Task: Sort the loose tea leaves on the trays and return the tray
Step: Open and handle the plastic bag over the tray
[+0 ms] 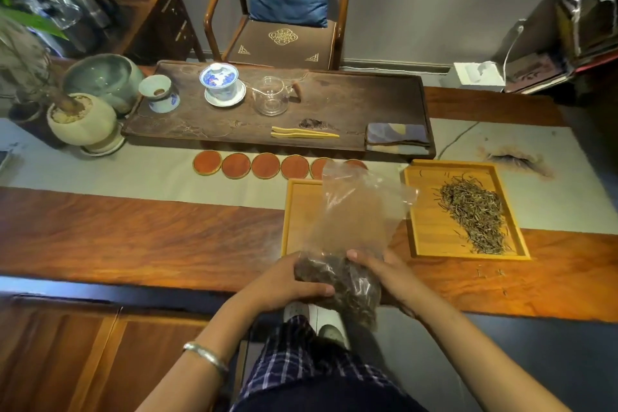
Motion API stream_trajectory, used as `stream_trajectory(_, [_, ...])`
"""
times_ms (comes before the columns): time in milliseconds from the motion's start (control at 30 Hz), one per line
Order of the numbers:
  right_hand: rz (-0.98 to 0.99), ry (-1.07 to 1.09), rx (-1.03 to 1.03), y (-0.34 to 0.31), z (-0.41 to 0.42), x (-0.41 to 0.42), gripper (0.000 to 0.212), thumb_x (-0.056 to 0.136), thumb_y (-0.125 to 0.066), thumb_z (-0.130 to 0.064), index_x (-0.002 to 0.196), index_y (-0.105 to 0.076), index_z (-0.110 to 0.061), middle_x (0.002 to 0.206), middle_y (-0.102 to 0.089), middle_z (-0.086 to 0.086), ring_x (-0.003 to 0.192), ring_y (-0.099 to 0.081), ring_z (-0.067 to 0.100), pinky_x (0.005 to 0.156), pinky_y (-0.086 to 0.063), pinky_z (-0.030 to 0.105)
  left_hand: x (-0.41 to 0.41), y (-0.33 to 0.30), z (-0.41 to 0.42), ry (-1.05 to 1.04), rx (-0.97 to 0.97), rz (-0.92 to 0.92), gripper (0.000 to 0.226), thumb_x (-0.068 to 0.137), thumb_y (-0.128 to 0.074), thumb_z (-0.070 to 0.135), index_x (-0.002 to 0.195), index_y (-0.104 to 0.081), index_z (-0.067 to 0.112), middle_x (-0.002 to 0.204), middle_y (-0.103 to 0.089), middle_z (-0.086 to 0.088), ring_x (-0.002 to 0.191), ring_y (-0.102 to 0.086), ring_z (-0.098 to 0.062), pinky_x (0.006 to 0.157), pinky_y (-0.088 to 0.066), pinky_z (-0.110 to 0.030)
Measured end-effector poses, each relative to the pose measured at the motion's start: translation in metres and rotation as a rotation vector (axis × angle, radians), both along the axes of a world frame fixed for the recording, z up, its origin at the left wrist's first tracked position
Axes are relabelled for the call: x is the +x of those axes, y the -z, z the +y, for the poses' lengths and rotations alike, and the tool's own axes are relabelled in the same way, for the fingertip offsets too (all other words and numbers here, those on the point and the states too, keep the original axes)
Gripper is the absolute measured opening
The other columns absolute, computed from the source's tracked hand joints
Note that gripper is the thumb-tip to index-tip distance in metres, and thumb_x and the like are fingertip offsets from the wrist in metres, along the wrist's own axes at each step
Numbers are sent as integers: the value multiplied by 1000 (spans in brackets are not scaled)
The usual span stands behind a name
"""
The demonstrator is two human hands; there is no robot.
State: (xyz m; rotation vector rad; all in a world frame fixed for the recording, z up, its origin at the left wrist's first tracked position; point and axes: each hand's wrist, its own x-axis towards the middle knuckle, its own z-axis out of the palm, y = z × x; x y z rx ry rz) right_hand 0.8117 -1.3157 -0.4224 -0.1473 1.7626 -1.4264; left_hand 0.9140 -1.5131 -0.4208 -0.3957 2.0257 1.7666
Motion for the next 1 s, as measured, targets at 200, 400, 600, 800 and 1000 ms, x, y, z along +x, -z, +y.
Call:
stream_trajectory(200, [-81, -1, 148, 29, 10, 21, 48, 89, -58, -46, 126, -56, -15, 116, -68, -1, 103, -64, 11, 92, -49, 28, 25, 24, 24, -126, 10, -78, 39, 71, -81, 36, 105, -68, 23, 100, -75, 6, 91, -70, -8, 76, -53, -16])
stream_trajectory(400, [-74, -20, 290, 27, 6, 24, 74, 84, -56, -60, 137, -44, -11, 135, -53, 7, 120, -52, 24, 102, -42, 40, 32, 27, 28, -200, 63, -134, 27, 76, -78, 31, 100, -69, 22, 92, -76, 11, 84, -72, -7, 67, -51, -11])
stream_trajectory(600, [-156, -27, 298, 21, 5, 26, 49, 92, -55, -44, 119, -59, -3, 110, -68, 16, 100, -64, 31, 96, -47, 46, 29, 31, 23, -183, 166, -311, 41, 71, -81, 36, 103, -69, 14, 89, -75, -4, 81, -72, -20, 73, -61, -33])
stream_trajectory(800, [-366, 86, 185, 11, 1, 12, 39, 95, -53, -29, 116, -59, 4, 99, -67, 24, 84, -65, 33, 71, -56, 37, 18, 22, 16, -260, 247, -342, 37, 72, -81, 31, 97, -68, 7, 82, -75, -9, 68, -72, -19, 57, -59, -23])
stream_trajectory(1000, [-479, 158, 125, 10, -3, 8, 39, 94, -55, -27, 119, -57, 3, 108, -67, 25, 99, -66, 37, 84, -55, 40, 10, 15, 11, -243, 277, -336, 39, 74, -80, 34, 98, -68, 6, 87, -76, -11, 68, -72, -17, 54, -56, -19])
